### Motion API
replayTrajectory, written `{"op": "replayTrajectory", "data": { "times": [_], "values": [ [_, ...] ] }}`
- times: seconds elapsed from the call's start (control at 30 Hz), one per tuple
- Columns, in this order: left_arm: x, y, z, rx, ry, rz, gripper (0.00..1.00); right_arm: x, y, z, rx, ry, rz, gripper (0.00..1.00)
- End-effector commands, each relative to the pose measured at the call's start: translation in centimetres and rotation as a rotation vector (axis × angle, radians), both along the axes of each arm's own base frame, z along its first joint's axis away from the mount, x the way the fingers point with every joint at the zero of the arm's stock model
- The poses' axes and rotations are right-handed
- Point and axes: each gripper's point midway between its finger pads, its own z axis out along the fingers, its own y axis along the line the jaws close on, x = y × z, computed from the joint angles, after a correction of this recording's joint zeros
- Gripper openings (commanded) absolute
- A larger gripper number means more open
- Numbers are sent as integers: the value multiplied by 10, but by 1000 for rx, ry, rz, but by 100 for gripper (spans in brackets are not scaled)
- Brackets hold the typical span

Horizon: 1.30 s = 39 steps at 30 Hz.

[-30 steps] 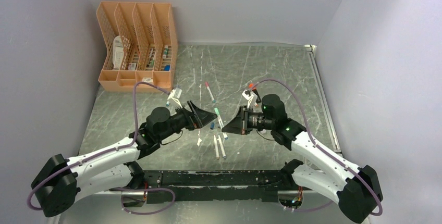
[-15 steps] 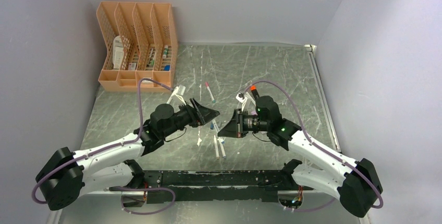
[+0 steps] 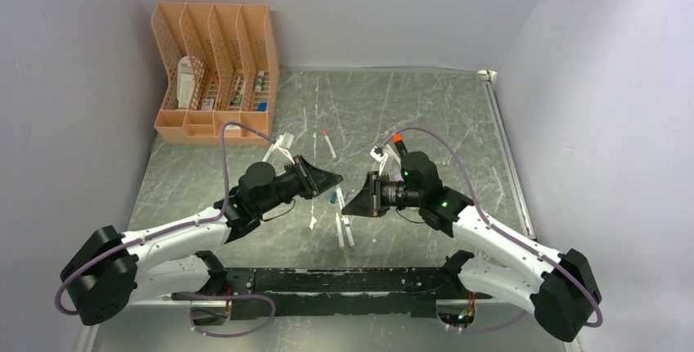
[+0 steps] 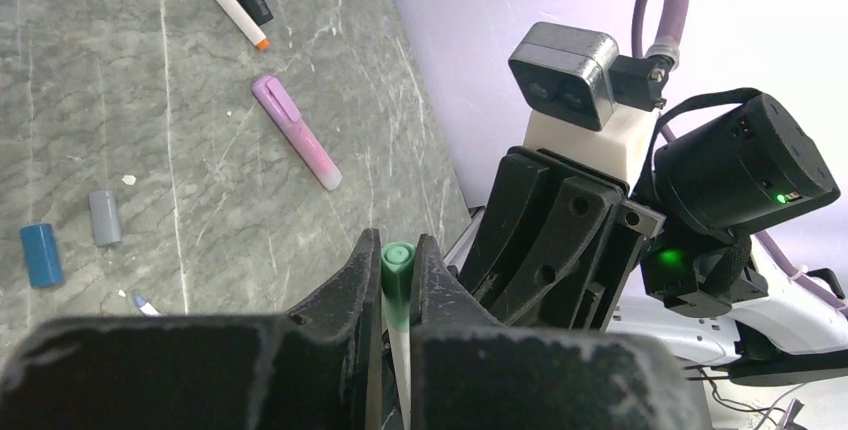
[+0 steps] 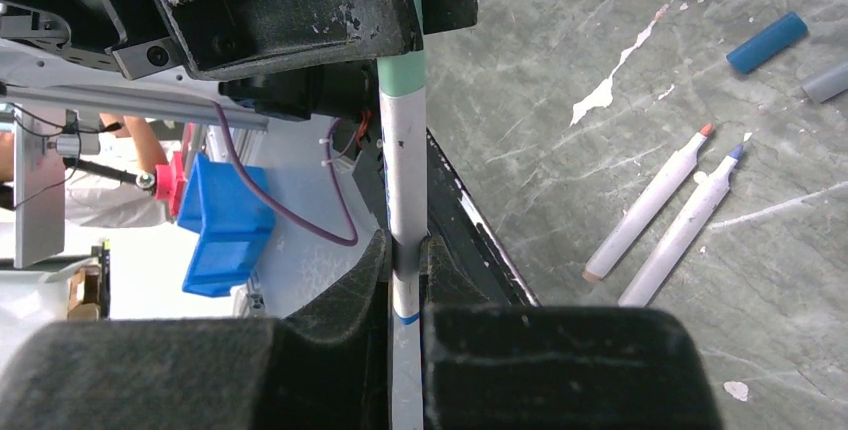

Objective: Open the pen caps

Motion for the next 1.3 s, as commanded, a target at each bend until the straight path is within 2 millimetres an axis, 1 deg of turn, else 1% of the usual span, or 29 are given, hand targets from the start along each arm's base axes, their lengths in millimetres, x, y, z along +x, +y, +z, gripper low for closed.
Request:
{"op": "replayTrajectory", "data": {
  "times": [0.0, 0.03, 0.1, 0.17, 0.2, 0.33, 0.37, 0.43, 0.5, 0.6, 0.63, 0.67, 0.7, 0.77, 0.87, 1.13, 1.23, 1.27],
  "values": [
    [-7, -10, 12, -27, -32, -59, 7, 6, 2, 14, 15, -31, -17, 0],
    [-7, -10, 11, -25, -30, -60, 7, 6, 2, 13, 12, -30, -18, 0],
    [-7, -9, 11, -23, -27, -60, 7, 9, 2, 13, 1, -31, -24, 18],
    [-8, -9, 11, -22, -26, -60, 7, 11, 3, 12, -14, -33, -26, 31],
    [-8, -9, 11, -22, -26, -61, 7, 13, 3, 12, -20, -36, -30, 35],
    [-9, -8, 12, -26, -28, -63, 7, 22, 8, 12, -35, -46, -33, 39],
    [-9, -8, 13, -27, -29, -64, 7, 23, 9, 13, -33, -50, -30, 39],
    [-9, -8, 13, -28, -28, -62, 7, 26, 13, 12, -30, -48, -21, 36],
    [-10, -8, 13, -30, -28, -62, 7, 27, 16, 8, -36, -38, -13, 27],
    [-9, -8, 15, -35, -29, -61, 8, 26, 19, 5, -36, -31, 3, 5],
    [-10, -8, 15, -34, -27, -64, 11, 25, 20, 4, -38, -31, 5, 2],
    [-10, -9, 15, -32, -27, -68, 19, 25, 20, 4, -39, -31, 6, 0],
    [-10, -10, 14, -26, -23, -72, 26, 24, 20, 4, -40, -32, 10, 0],
    [-10, -12, 12, -15, -19, -84, 35, 23, 20, 4, -44, -35, 14, 0],
    [-10, -16, 8, -2, -15, -100, 38, 24, 20, 4, -53, -40, 18, 0],
    [-13, -20, 2, 34, -11, -127, 33, 25, 19, -3, -76, -33, 16, 0],
    [-14, -22, -1, 50, -9, -134, 29, 26, 19, -5, -81, -30, 15, 0],
    [-14, -22, -3, 58, -8, -135, 26, 26, 19, -5, -81, -31, 13, 0]
  ]
}}
